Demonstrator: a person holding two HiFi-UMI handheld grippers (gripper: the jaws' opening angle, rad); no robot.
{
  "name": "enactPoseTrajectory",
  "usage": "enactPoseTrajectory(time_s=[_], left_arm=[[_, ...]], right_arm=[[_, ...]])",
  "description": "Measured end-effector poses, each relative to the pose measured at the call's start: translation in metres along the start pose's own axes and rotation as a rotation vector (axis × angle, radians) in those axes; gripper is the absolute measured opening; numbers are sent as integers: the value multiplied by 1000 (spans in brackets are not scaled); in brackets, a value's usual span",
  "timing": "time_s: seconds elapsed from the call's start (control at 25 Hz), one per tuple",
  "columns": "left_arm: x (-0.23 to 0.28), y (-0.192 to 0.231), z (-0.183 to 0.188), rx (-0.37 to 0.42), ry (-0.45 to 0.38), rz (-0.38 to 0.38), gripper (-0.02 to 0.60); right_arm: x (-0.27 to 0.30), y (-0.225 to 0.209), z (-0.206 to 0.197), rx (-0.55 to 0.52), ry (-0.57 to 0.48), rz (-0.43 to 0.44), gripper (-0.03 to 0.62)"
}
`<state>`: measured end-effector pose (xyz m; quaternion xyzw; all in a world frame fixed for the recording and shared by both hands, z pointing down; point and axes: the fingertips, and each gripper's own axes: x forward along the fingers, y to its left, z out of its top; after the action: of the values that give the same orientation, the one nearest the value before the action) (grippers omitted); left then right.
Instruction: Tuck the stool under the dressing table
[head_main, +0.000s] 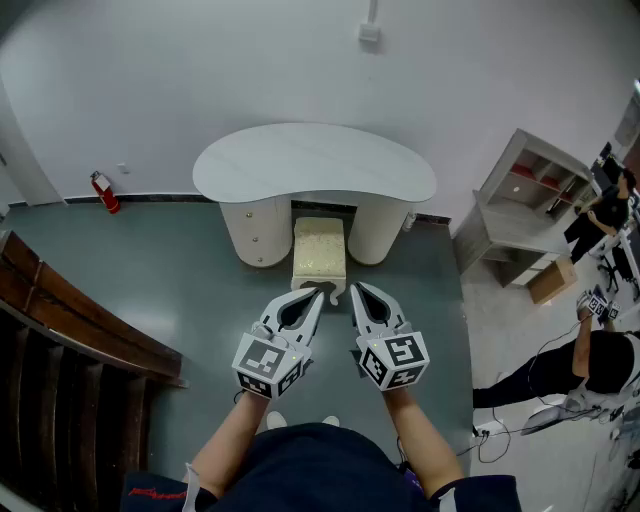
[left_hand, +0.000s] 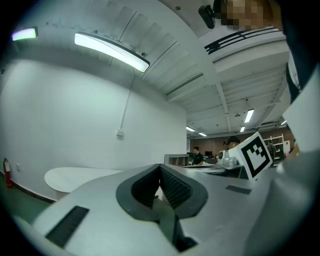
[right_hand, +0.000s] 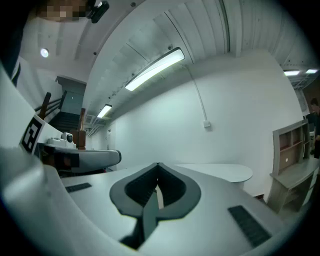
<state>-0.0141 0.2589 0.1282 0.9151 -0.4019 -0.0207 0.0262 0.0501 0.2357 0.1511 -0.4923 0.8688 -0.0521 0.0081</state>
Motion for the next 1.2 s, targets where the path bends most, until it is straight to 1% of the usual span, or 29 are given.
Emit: enactPoseTrajectory(time_s=[0.36, 0.56, 0.88, 1.2], left_arm=[[7, -10, -5, -4, 11, 2, 8], [12, -19, -7, -5, 12, 7, 8], [22, -36, -18, -20, 29, 32, 8], [36, -55, -27, -10, 56, 40, 8]], right_arm=[[-8, -8, -2, 1, -3, 1, 8], [-15, -11, -3, -25, 1, 21, 8], [-31, -25, -10, -26, 9, 56, 8], [-47, -42, -19, -5, 18, 71, 8]])
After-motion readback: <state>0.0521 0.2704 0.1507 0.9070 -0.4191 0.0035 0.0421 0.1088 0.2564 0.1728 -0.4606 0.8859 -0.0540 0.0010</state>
